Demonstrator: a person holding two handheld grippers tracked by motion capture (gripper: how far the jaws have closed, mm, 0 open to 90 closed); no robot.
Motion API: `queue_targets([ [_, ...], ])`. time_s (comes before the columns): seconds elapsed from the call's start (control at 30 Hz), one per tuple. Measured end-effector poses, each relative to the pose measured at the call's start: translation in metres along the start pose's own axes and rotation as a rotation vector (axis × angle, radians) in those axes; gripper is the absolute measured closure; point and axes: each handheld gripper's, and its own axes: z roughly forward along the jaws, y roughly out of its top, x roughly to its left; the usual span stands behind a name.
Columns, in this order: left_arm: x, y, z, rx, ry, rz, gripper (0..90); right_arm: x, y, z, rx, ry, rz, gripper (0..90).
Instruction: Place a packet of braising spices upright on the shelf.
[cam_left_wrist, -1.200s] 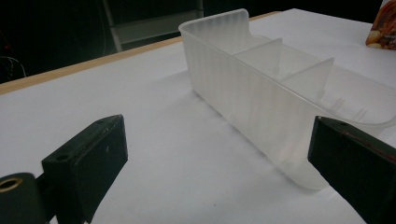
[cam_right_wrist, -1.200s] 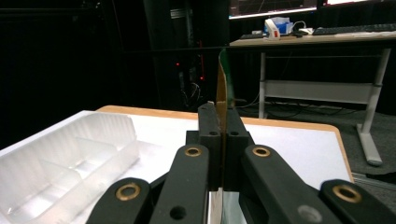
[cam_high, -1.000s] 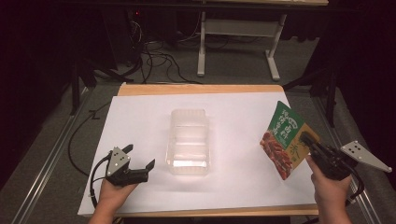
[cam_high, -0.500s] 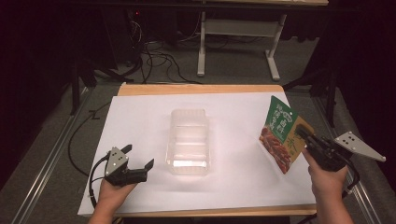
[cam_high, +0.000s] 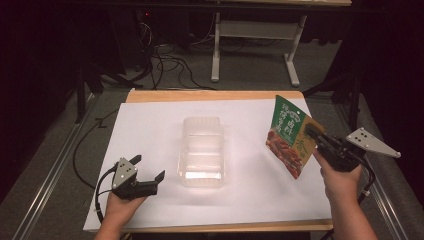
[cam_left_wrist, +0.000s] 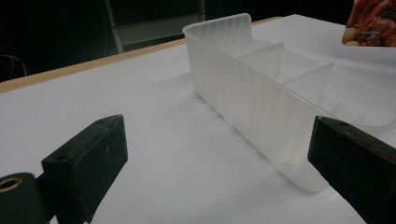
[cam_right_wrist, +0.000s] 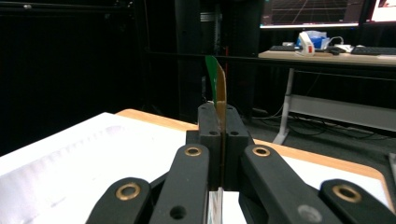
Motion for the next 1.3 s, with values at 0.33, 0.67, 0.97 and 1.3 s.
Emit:
queue_targets([
  [0.33,0.001,0.000,-0.001,-0.003,0.001,-0.006,5.1,0.012,0.005,0.022,-0.009,0.052,-0.003,90.0],
  [0.67,0.003,-0.001,-0.003,-0.014,0.001,-0.017,4.9,0.026,0.013,0.045,-0.024,0.124,-0.022,90.0],
  [0.97,0.003,-0.001,-0.003,-0.014,0.000,-0.013,4.9,0.041,0.023,0.064,-0.030,0.179,-0.047,90.0],
  [1.3,0.004,-0.002,-0.006,-0.019,0.002,-0.018,5.0,0.054,0.033,0.082,-0.040,0.252,-0.053,90.0],
])
